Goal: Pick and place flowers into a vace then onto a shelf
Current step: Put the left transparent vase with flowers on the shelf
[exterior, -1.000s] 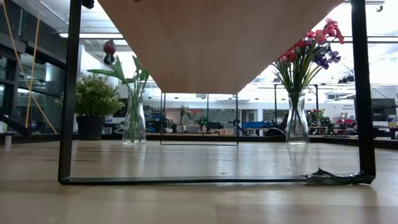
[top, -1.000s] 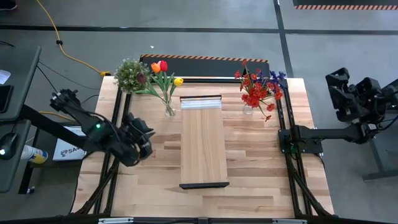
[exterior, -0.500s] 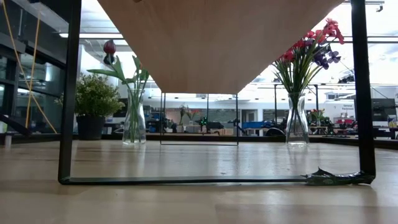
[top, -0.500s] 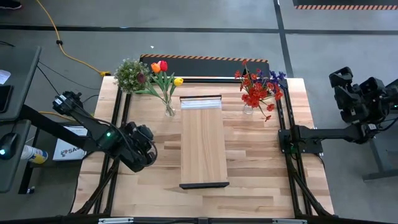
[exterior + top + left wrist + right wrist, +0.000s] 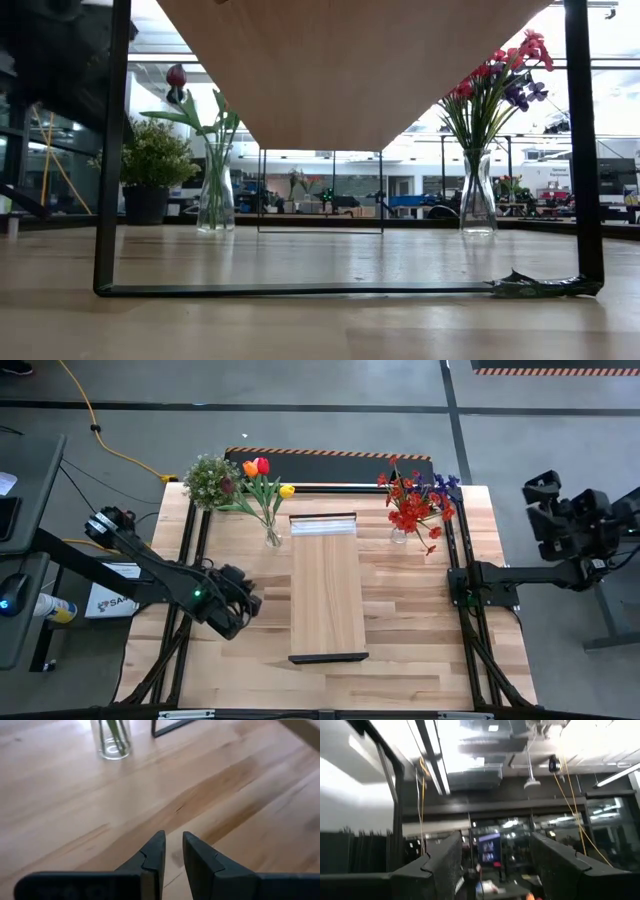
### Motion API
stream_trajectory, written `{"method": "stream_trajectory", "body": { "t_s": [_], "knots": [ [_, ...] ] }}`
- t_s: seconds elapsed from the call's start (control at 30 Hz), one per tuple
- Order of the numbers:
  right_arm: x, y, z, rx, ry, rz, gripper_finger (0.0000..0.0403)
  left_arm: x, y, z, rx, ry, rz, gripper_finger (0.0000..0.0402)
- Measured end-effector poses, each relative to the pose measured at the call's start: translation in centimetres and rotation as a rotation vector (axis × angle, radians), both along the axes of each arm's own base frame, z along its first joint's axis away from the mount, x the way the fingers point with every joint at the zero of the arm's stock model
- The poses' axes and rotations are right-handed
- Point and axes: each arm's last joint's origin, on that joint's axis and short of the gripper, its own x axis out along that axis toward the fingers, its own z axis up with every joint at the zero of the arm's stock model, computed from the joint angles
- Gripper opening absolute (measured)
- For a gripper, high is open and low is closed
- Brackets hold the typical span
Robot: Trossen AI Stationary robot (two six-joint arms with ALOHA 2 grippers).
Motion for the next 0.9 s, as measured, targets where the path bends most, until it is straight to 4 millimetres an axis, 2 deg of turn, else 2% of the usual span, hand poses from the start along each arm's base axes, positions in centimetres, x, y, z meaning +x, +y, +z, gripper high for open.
{"method": "stream_trajectory", "body": {
  "t_s": [0.13, 0.3, 0.4, 0.7, 0.8, 0.9],
  "knots": [
    [0.5, -0.1, -0.9, 0.019, 0.108, -0.034, 0.0222, 0.0, 0.2, -1.5, 0.021, -0.108, 0.041, 0.0101],
    [1.0, -0.3, -1.9, 0.048, 0.222, -0.086, 0.0222, -0.5, 1.0, -2.4, 0.181, -0.179, 0.064, 0.0102],
    [1.0, -0.3, -2.1, 0.062, 0.241, -0.089, 0.0222, -1.1, 1.5, -3.2, 0.26, -0.209, 0.081, 0.0102],
    [1.0, -0.4, -2.1, 0.094, 0.238, -0.1, 0.0222, -3.1, 3.2, -5.8, 0.278, -0.4, 0.222, 0.0102],
    [1.0, -0.5, -2.1, 0.104, 0.237, -0.117, 0.0222, -3.0, 3.6, -5.9, 0.276, -0.44, 0.258, 0.0104],
    [1.0, -0.5, -2.1, 0.111, 0.236, -0.128, 0.0222, -2.7, 4.1, -5.9, 0.284, -0.46, 0.301, 0.0123]
  ]
}}
